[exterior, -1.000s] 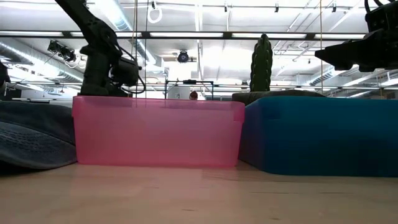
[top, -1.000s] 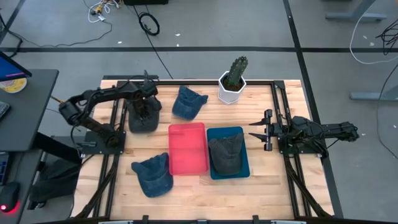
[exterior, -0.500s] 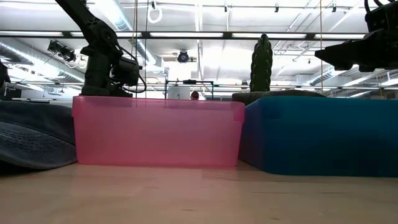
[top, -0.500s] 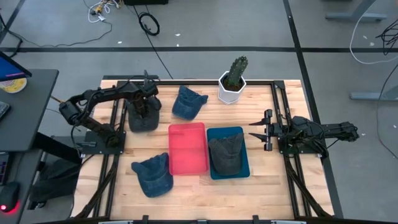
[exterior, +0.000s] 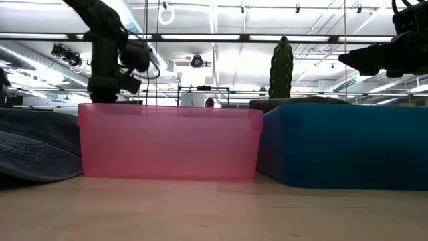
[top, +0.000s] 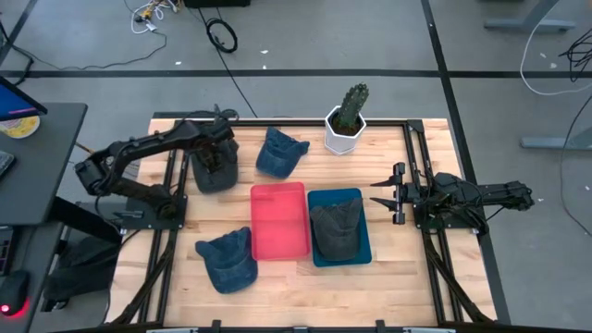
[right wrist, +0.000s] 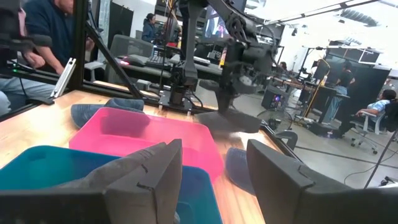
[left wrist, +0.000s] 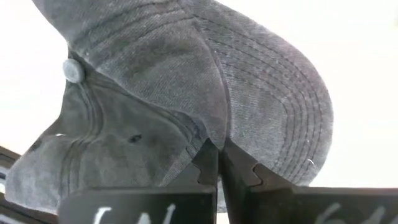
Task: Pick & Place hat
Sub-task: Put the black cap into the blue bin
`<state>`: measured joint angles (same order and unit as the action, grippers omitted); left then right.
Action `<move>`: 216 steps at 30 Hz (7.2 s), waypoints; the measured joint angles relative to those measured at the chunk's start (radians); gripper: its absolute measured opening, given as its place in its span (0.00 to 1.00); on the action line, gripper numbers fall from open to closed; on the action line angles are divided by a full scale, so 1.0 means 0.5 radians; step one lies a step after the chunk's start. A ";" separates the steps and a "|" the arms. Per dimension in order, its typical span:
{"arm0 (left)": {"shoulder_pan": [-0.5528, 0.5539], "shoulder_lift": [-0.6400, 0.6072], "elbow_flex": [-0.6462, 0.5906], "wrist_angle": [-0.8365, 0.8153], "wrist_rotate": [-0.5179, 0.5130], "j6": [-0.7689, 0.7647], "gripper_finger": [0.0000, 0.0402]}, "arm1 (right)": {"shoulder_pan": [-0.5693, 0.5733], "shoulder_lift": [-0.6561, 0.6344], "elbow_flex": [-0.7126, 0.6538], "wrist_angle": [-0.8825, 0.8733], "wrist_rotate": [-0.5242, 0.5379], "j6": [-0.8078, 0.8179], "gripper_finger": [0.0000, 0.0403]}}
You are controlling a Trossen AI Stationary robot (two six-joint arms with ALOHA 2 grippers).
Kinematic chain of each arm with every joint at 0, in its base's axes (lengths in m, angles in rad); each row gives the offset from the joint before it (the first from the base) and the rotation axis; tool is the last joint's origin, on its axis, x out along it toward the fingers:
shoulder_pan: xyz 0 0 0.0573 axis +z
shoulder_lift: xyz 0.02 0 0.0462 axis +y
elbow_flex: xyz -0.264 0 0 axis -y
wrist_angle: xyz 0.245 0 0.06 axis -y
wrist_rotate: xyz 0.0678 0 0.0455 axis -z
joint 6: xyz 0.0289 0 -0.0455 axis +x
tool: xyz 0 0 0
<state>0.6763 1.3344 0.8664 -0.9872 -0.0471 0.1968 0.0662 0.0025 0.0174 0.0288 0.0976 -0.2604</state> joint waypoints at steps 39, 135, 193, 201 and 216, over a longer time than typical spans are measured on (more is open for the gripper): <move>-1.588 -0.278 0.547 -0.210 -0.080 -0.744 0.01 | 0.001 -0.001 0.001 0.727 0.085 0.815 0.46; -1.721 0.867 1.670 -0.366 -0.340 0.172 0.01 | -0.035 3.077 2.099 -0.149 -0.501 0.099 0.46; -1.776 0.215 1.508 -0.143 -0.211 -0.061 0.44 | -0.019 2.434 2.060 -1.450 -1.128 -0.847 0.03; -1.708 -0.139 0.955 0.333 -0.208 -0.048 0.44 | -0.007 2.395 1.926 -1.488 -1.243 -0.864 0.03; -1.658 -0.457 -0.060 1.320 -0.152 -0.113 0.44 | -0.160 2.395 1.479 -1.207 -1.157 -1.214 0.04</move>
<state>-0.1525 1.1060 0.8362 -0.3274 -0.1231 0.1402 -0.0136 1.1999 0.7569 -0.5746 -0.4806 -0.8673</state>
